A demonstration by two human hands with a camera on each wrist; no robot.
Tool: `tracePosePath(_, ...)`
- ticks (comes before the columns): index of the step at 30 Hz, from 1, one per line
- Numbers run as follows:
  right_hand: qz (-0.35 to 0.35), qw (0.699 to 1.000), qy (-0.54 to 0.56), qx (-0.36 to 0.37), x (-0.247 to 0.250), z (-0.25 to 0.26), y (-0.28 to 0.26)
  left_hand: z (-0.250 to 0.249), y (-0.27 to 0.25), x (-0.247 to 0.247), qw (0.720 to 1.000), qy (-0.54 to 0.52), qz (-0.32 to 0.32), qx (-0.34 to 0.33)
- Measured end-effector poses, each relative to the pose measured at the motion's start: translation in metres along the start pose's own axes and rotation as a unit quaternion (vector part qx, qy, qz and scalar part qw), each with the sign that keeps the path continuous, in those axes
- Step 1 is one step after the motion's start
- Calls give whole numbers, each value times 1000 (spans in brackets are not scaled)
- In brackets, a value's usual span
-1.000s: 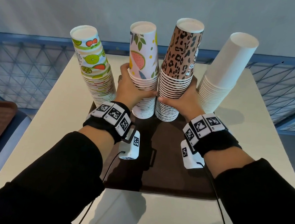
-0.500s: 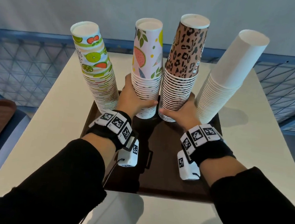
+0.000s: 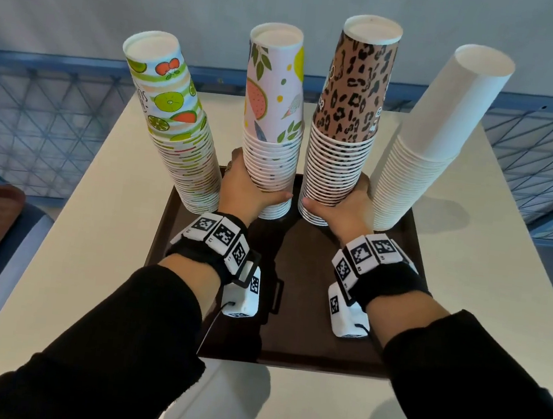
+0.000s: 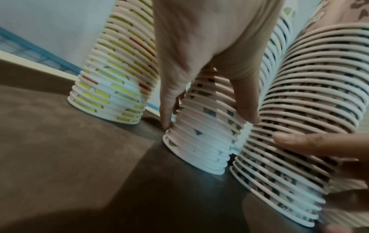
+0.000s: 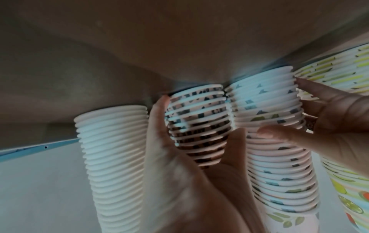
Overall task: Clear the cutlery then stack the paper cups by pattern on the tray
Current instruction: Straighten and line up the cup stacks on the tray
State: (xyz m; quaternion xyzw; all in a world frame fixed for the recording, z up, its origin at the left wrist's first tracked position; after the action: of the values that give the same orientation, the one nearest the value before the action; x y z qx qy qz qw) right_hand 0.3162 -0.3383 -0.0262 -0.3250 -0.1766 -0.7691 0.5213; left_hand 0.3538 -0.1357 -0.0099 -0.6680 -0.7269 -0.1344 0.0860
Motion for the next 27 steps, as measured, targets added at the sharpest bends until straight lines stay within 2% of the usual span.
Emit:
tracePosePath(12, 3, 1000, -12, 9, 2, 0, 0, -1, -1, 3, 1000, 9, 15, 5)
tracePosePath(14, 44, 999, -20, 19, 0, -3, -2, 0, -6, 4, 998, 23, 48, 17)
tracePosePath(16, 120, 993, -6, 20, -1, -10, -11, 6, -19, 13, 995, 39, 79, 44)
tracePosePath(18, 150, 989, -3, 3, 11, -26, -22, 11, -35, 30, 994, 56, 79, 41)
tracePosePath(19, 136, 991, -20, -9, 23, -36, -27, 12, -42, 43, 995, 75, 60, 26)
tracePosePath(22, 27, 996, -73, -48, 68, -64, -30, 12, -50, 86, 990, 136, -43, -18)
tracePosePath(25, -58, 995, -43, -74, 89, -71, -20, 18, -38, 111, 986, 108, -123, 4)
tracePosePath(27, -87, 994, -25, -65, 89, -65, -11, 24, -26, 111, 988, 72, -131, 39)
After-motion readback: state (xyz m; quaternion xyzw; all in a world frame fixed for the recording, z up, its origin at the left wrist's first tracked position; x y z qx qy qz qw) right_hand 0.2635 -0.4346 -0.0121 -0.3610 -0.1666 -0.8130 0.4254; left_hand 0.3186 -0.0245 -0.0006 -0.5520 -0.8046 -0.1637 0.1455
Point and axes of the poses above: each hand's wrist, its own y-axis towards the middle knuckle, its own x-axis out of the back of the hand, z = x × y, the point moved 8 cm from there along y, towards the middle knuckle, and after that the axes turned 10 degrees about -y, right-handed, at the moved point
